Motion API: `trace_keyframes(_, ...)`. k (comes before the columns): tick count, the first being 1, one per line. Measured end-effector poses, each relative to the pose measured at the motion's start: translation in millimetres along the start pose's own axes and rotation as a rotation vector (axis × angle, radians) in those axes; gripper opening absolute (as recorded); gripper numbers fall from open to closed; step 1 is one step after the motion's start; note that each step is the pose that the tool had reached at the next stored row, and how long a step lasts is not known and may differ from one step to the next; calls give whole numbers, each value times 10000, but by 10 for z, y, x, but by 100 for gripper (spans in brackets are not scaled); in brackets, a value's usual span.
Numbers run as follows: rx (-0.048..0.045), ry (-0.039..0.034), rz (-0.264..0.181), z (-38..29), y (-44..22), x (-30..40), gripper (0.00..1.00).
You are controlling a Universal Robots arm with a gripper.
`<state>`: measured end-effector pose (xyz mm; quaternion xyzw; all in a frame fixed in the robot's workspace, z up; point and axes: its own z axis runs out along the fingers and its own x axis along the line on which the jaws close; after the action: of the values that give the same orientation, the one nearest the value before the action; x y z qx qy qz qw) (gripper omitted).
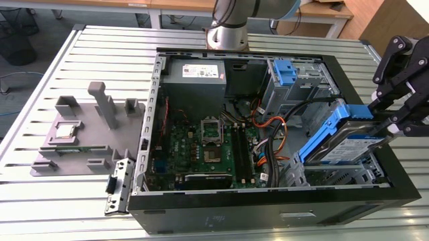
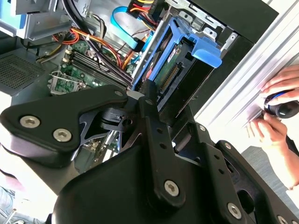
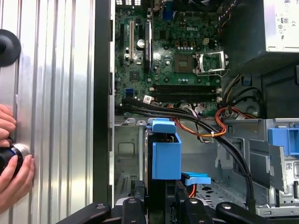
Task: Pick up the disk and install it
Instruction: 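Insert the disk into the insertion slot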
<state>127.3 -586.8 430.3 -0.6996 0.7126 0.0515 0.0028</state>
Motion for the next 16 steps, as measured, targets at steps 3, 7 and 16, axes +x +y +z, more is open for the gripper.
trace_keyframes(3, 0, 0, 0, 20, -2, 1, 35)
trace_keyframes(7, 0, -1, 0, 23, -2, 2, 35)
trace_keyframes(16, 0, 0, 0, 53, -4, 4, 35)
